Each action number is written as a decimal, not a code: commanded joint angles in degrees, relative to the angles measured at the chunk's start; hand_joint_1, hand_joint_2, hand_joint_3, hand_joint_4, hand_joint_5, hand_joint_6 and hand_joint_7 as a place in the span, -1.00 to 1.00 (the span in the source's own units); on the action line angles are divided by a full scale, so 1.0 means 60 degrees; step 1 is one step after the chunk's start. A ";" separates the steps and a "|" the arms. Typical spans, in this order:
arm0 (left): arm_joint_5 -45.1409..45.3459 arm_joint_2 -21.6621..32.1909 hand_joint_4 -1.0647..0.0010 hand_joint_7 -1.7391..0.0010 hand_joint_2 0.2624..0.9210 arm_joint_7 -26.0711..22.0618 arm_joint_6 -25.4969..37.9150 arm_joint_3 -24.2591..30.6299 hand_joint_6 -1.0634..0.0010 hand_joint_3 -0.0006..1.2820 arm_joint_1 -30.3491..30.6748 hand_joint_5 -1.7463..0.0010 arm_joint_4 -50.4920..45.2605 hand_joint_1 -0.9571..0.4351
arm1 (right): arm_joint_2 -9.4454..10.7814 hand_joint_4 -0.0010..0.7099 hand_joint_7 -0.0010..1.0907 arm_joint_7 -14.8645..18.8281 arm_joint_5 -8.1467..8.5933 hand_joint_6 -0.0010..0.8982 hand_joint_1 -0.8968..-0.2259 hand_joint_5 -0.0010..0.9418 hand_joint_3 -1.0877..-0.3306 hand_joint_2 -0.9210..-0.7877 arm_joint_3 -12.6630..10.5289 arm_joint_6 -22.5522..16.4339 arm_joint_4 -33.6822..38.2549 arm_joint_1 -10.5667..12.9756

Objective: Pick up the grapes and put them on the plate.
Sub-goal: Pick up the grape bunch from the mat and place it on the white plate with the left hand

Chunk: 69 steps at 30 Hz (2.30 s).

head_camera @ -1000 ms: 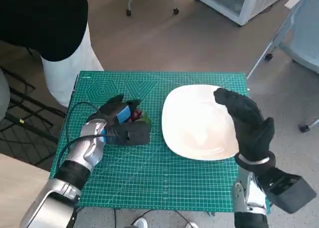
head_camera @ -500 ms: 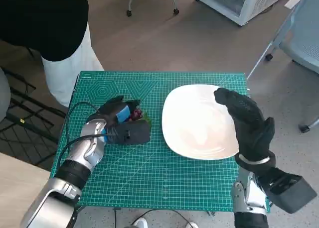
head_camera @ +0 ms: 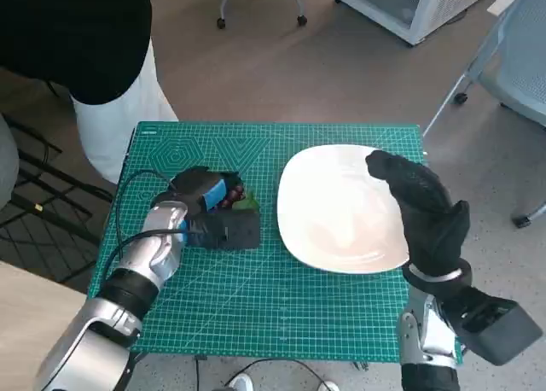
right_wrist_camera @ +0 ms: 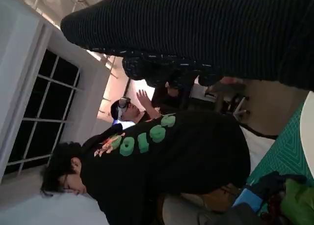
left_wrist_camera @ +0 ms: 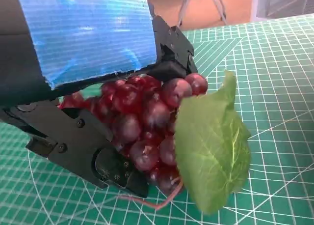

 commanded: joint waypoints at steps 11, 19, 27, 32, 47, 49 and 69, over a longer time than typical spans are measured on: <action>0.0051 0.0008 -0.11 -0.49 1.00 -0.0018 -0.0112 -0.0346 -0.04 -0.78 0.0146 -0.40 0.0717 0.38 | -0.0055 -0.11 0.04 -0.0025 -0.0037 -0.92 0.41 -1.00 0.40 -1.00 -0.0016 0.0201 0.0072 -0.0068; -0.0048 -0.0040 -0.10 -0.42 1.00 -0.0016 -0.0202 -0.0296 -0.05 -0.77 0.0071 -0.48 0.0934 0.38 | -0.0068 -0.11 0.04 0.0008 0.0012 -0.92 0.42 -1.00 0.40 -1.00 -0.0019 0.0244 0.0050 -0.0080; -0.0077 -0.0042 -0.07 -0.32 1.00 0.0040 -0.0267 -0.0295 -0.08 -0.77 0.0036 -0.58 0.1029 0.38 | -0.0069 -0.11 0.04 -0.0007 0.0003 -0.93 0.43 -1.00 0.39 -1.00 -0.0015 0.0276 0.0009 -0.0070; -0.0095 -0.0042 -0.05 -0.30 1.00 0.0045 -0.0275 -0.0280 -0.09 -0.76 0.0022 -0.60 0.1043 0.38 | -0.0061 -0.11 0.05 -0.0012 0.0006 -0.93 0.45 -1.00 0.39 -1.00 -0.0009 0.0296 -0.0015 -0.0072; -0.0215 0.0238 -0.12 -0.29 1.00 -0.0148 -0.0265 -0.0084 -0.09 -0.79 0.0160 -0.57 0.0283 0.38 | -0.0012 -0.11 0.06 -0.0059 -0.0028 -0.93 0.43 -1.00 0.39 -1.00 0.0019 0.0326 -0.0043 -0.0082; -0.0228 0.0291 -0.16 -0.31 1.00 -0.0193 -0.0261 -0.0052 -0.07 -0.80 0.0177 -0.53 0.0151 0.38 | -0.0005 -0.12 0.06 -0.0062 -0.0024 -0.94 0.43 -1.00 0.39 -1.00 0.0022 0.0331 -0.0040 -0.0086; -0.0478 0.1286 -0.21 -0.47 1.00 -0.1451 0.0131 0.0808 -0.04 -0.81 0.0971 -0.35 -0.3395 0.38 | 0.0022 -0.12 0.07 -0.0035 0.0087 -0.94 0.43 -1.00 0.38 -1.00 -0.0005 0.0384 -0.0015 -0.0151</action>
